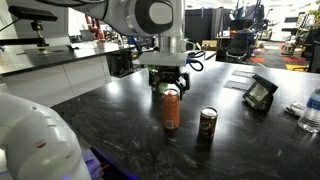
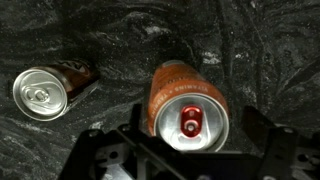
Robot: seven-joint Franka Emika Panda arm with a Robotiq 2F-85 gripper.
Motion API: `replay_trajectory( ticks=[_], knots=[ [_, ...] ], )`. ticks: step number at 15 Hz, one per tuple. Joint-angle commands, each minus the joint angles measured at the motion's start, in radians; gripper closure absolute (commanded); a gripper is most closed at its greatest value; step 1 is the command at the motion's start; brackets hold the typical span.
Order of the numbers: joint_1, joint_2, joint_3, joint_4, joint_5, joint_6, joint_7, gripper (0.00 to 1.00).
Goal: Lay the orange can on the counter
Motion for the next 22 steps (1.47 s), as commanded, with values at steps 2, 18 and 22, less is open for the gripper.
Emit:
replay_trajectory(
  ticks=[2, 18, 22],
  knots=[
    [-0.021, 0.061, 0.018, 0.014, -0.020, 0.007, -0.004, 0.00],
    [-0.009, 0.067, 0.043, 0.080, -0.080, -0.024, -0.043, 0.53],
    [0.013, 0.073, 0.049, 0.097, -0.095, 0.091, -0.098, 0.53]
  ],
)
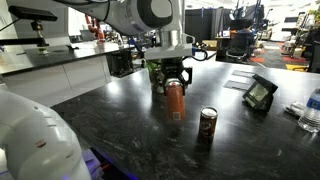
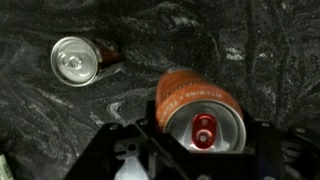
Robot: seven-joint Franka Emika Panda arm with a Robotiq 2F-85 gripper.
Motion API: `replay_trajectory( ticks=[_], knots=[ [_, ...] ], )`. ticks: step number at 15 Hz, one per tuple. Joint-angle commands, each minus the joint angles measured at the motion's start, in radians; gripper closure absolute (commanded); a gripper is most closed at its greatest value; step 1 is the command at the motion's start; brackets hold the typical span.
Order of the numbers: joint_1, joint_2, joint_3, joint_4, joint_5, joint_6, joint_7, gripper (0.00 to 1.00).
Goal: Lay the orange can on the counter
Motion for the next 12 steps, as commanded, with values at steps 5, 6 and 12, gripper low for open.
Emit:
replay_trajectory(
  ticks=[5, 6, 12],
  knots=[
    [0.013, 0.041, -0.023, -0.042, 0.050, 0.386, -0.063, 0.53],
    [0.016, 0.051, -0.032, -0.061, 0.076, 0.445, -0.064, 0.53],
    [0.068, 0.140, -0.091, -0.194, 0.280, 0.810, -0.102, 0.53]
  ],
)
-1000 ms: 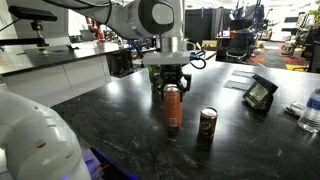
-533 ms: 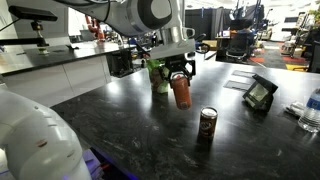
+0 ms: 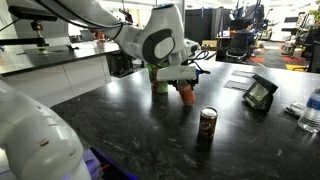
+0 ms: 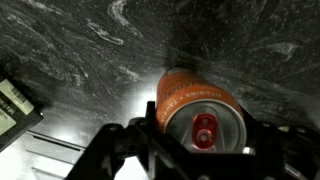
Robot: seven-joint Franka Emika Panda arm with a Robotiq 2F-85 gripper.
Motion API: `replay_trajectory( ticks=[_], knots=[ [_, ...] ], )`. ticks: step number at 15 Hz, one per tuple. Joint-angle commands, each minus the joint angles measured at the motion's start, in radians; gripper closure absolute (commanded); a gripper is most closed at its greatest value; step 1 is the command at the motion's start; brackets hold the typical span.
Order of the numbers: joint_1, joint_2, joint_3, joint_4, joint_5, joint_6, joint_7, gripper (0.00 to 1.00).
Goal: Lay the orange can on the counter
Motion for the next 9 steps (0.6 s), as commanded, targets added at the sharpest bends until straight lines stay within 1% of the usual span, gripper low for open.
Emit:
replay_trajectory(
  ticks=[1, 2, 3, 5, 7, 9],
  knots=[
    [0.030, 0.055, -0.013, -0.033, 0.053, 0.117, -0.051, 0.53],
    [0.042, 0.062, -0.014, -0.024, 0.055, 0.100, -0.064, 0.53],
    [0.078, 0.068, -0.033, 0.000, 0.085, 0.024, -0.107, 0.53],
    [0.115, 0.075, -0.044, 0.024, 0.131, -0.032, -0.167, 0.53],
    [0.118, 0.083, -0.042, 0.054, 0.161, -0.104, -0.208, 0.53],
    [0.100, 0.099, -0.031, 0.083, 0.166, -0.172, -0.228, 0.53]
  ],
)
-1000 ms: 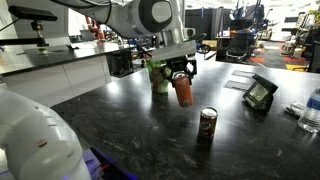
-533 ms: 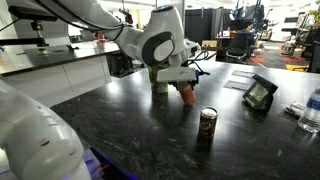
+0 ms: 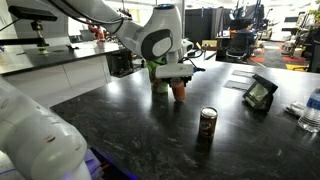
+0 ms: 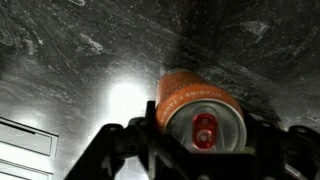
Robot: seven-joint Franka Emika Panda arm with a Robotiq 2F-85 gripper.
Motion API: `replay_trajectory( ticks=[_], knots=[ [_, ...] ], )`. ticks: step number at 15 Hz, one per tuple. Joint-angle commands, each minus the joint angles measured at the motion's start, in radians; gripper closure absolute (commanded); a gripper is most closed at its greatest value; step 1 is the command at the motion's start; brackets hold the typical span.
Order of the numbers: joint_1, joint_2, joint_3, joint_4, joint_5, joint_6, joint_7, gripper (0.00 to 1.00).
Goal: Lay the orange can on the counter
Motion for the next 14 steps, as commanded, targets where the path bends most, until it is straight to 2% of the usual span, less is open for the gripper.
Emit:
replay_trajectory(
  ticks=[1, 6, 10, 14],
  knots=[
    [-0.012, 0.085, 0.001, 0.057, 0.035, -0.147, -0.074, 0.53],
    [-0.056, 0.140, 0.008, 0.087, 0.027, -0.229, -0.081, 0.53],
    [-0.082, 0.171, 0.012, 0.068, 0.042, -0.255, -0.092, 0.53],
    [-0.108, 0.258, 0.035, 0.054, 0.050, -0.263, -0.100, 0.53]
  ],
)
